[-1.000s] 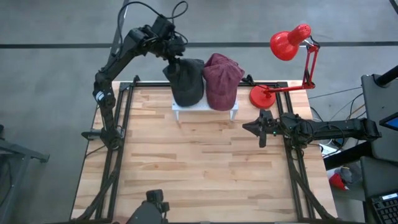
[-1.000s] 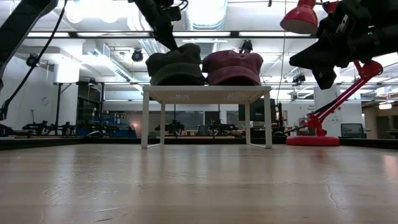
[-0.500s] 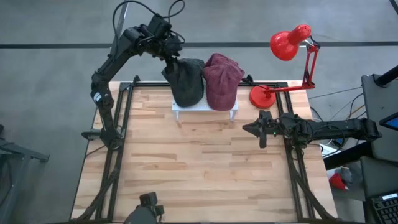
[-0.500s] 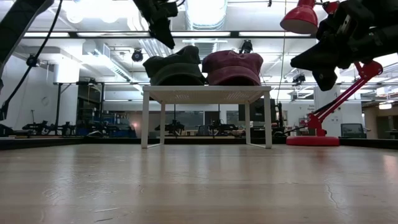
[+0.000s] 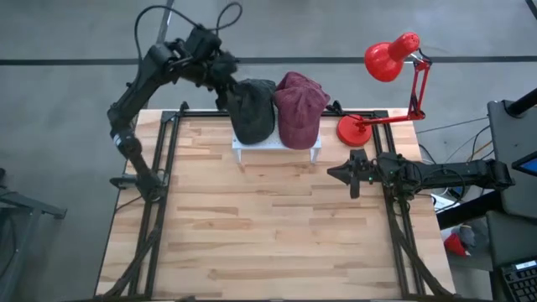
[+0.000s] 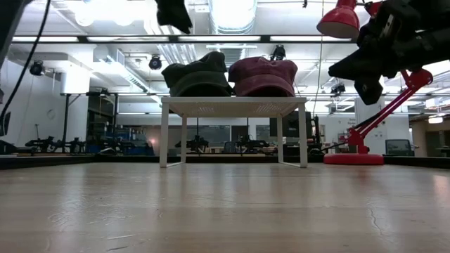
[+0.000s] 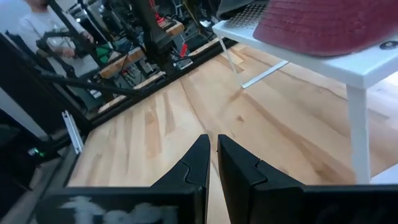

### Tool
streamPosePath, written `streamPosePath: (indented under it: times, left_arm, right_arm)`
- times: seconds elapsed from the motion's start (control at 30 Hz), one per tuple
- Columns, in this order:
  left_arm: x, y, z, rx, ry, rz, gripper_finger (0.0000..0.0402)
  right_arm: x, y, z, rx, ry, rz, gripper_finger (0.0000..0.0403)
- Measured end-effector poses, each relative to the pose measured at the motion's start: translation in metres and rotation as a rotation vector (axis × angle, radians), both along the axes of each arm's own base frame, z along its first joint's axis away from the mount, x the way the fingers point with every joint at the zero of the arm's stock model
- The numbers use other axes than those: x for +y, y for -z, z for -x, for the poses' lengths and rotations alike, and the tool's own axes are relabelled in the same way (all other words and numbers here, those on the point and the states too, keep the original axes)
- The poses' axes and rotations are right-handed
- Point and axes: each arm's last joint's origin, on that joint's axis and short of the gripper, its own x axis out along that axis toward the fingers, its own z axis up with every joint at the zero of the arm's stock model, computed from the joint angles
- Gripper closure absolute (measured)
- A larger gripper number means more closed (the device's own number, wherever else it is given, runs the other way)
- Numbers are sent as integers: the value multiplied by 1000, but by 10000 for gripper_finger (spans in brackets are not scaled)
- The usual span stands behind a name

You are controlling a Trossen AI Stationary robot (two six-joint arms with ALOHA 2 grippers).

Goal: Pick & Place hat
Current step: Return to Home Position

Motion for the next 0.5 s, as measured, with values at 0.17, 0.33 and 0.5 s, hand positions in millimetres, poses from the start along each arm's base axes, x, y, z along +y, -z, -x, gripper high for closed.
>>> streamPosePath:
  times: [0.17,0.33,0.5]
  left_arm:
    - [-46,-2,0,-31,85,39,223]
    - [-95,-4,8,-171,205,24,221]
    - [-133,-2,31,-413,285,19,220]
  right_arm:
    - [0,-6,-1,-72,12,-66,374]
    - [0,-21,-2,-221,2,-26,374]
    - [1,-31,-1,-307,-25,101,374]
